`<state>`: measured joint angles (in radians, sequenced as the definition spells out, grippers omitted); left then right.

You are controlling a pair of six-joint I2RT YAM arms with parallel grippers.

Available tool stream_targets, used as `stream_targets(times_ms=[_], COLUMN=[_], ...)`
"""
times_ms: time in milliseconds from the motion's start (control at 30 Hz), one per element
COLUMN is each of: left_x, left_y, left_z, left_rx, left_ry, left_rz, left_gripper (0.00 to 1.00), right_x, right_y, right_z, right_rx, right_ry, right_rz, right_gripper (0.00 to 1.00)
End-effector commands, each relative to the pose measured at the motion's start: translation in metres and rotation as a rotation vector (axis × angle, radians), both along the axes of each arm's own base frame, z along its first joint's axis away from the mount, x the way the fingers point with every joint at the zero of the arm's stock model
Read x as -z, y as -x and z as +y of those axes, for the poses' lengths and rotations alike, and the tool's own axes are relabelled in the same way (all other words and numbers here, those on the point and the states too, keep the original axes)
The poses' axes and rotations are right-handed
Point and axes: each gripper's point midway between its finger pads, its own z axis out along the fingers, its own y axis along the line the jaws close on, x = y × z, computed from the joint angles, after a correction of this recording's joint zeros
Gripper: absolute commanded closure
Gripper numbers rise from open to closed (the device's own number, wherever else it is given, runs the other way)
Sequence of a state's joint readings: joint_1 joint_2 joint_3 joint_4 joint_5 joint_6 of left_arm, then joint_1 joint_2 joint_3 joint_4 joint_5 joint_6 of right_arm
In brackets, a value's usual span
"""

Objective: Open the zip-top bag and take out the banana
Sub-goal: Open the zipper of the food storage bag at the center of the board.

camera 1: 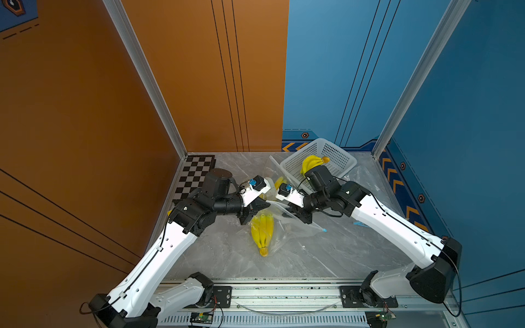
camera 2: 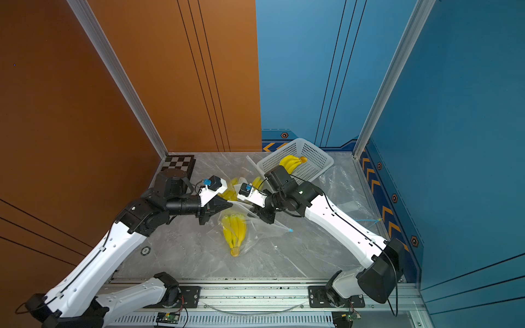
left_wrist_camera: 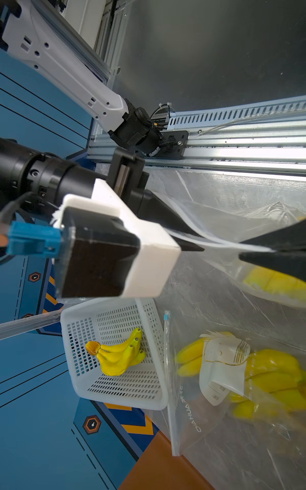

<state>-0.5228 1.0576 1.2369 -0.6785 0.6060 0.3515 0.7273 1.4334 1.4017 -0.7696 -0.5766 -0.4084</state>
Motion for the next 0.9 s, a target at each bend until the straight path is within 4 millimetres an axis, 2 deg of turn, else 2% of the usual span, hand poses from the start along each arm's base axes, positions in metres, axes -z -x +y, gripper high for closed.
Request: stream_targets(times_ms=[0, 33, 100, 133, 233, 333, 400, 467, 600, 667, 733, 800, 867], left_x=[0.008, 0.008, 0.001, -0.006, -0.032, -0.050, -0.053, -0.047, -0.034, -0.017, 0.003, 0.022, 0.033], left_y=[-0.006, -0.010, -0.023, -0.031, -0.052, -0.061, -0.061, -0.060, -0.052, -0.050, -0.046, -0.041, -0.036], left_z=[0.006, 0.009, 0.017, 0.023, 0.045, 0.055, 0.049, 0.044, 0.035, 0.035, 0.037, 0.042, 0.043], left_rx=[-0.049, -0.083, -0.191, -0.262, -0.485, -0.619, -0.645, -0.679, -0.717, -0.755, -0.793, -0.834, -0.849], left_ry=[-0.016, -0.014, 0.015, 0.042, 0.173, 0.330, 0.413, 0.465, 0.495, 0.488, 0.471, 0.447, 0.438], left_rz=[0.025, 0.027, 0.041, 0.053, 0.130, 0.283, 0.414, 0.543, 0.663, 0.706, 0.746, 0.786, 0.807], left_gripper=[0.92, 0.76, 0.23, 0.01, 0.02, 0.02, 0.02, 0.02, 0.02, 0.02, 0.02, 0.02, 0.02], right_x=[-0.030, -0.035, -0.042, -0.049, -0.070, -0.090, -0.095, -0.095, -0.071, -0.053, -0.033, -0.020, -0.009], right_y=[-0.011, -0.014, -0.031, -0.042, -0.065, -0.074, -0.075, -0.075, -0.074, -0.076, -0.075, -0.074, -0.077], right_z=[0.004, 0.003, -0.003, -0.007, -0.020, -0.029, -0.026, -0.025, -0.008, 0.000, 0.016, 0.025, 0.027], right_rx=[0.070, 0.098, 0.258, 0.363, 0.643, 0.866, 0.946, 1.027, 1.095, 1.124, 1.113, 1.110, 1.121], right_ry=[-0.068, -0.078, -0.072, -0.071, -0.076, -0.066, -0.075, -0.082, -0.066, -0.049, -0.062, -0.094, -0.119], right_rz=[-0.026, -0.019, -0.008, 0.008, 0.020, -0.063, -0.074, -0.080, -0.031, 0.002, 0.075, 0.138, 0.190], right_gripper=[1.00, 1.00, 1.00, 1.00, 1.00, 1.00, 1.00, 1.00, 1.00, 1.00, 1.00, 1.00, 1.00])
